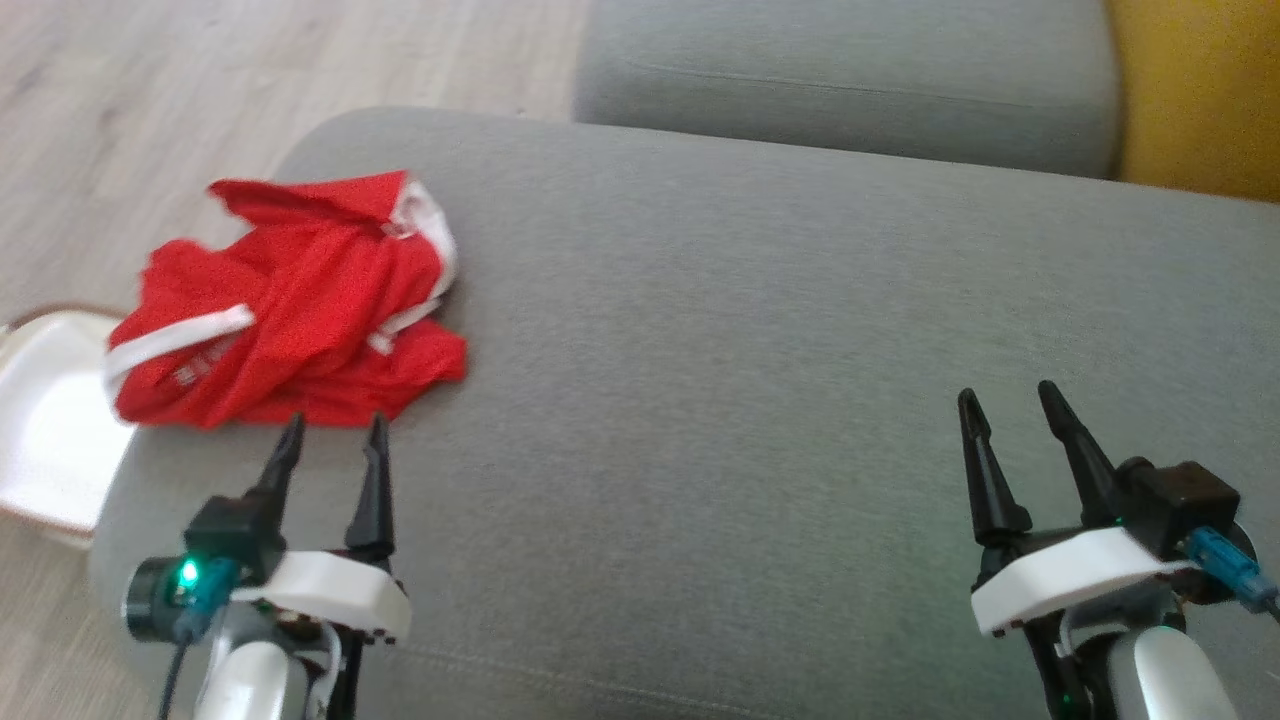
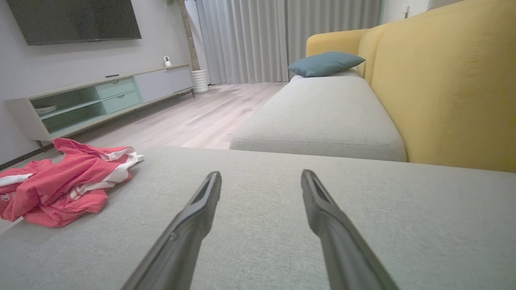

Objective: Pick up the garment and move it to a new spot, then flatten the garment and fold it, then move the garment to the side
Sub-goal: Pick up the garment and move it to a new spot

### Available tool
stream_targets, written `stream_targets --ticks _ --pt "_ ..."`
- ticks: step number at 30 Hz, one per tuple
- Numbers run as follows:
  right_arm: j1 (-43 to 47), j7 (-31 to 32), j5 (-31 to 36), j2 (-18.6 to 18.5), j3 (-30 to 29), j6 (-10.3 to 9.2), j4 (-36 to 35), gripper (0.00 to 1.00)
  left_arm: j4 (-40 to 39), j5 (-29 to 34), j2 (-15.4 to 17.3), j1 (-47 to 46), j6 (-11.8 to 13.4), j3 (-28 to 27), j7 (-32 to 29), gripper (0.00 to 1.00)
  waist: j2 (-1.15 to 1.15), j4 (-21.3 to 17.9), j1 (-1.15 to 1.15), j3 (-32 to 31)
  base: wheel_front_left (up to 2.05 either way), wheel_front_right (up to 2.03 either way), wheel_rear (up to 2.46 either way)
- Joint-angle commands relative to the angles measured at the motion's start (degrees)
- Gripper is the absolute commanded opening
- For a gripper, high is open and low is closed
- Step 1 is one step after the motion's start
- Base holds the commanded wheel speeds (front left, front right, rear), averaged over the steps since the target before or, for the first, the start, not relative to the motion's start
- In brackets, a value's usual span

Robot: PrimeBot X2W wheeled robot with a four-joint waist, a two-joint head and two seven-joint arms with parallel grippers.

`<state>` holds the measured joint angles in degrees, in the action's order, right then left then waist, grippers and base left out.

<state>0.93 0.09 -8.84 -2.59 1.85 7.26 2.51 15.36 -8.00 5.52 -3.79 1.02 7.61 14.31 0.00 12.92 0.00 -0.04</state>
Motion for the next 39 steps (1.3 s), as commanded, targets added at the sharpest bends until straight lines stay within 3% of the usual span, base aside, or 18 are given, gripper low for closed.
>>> stream_targets --ticks 1,12,27,39 --pt "-1.98 0.23 0.14 -0.29 1.63 0.23 -2.46 1.0 -2.13 -0.4 1.27 -2.84 0.43 -2.62 0.69 1.0 0.0 2.61 0.0 0.32 0.0 0.0 0.0" --pt "-1.85 1.04 0.31 -0.29 2.17 0.23 -3.89 1.0 -3.63 -0.86 1.9 -2.03 1.02 -4.75 0.69 1.0 0.0 7.67 0.0 0.84 0.0 0.0 0.0" --pt "-2.86 3.0 1.3 -0.29 1.99 0.23 -5.81 1.0 -3.74 -0.83 1.9 -5.08 0.65 -5.67 0.69 1.0 0.0 7.05 0.0 5.04 0.0 0.0 0.0" --pt "-7.73 8.31 2.67 -4.72 1.64 0.23 -12.42 1.0 14.68 -5.15 5.19 -26.85 -4.55 -6.0 -6.81 1.0 0.0 3.96 0.0 19.54 0.0 0.0 0.0"
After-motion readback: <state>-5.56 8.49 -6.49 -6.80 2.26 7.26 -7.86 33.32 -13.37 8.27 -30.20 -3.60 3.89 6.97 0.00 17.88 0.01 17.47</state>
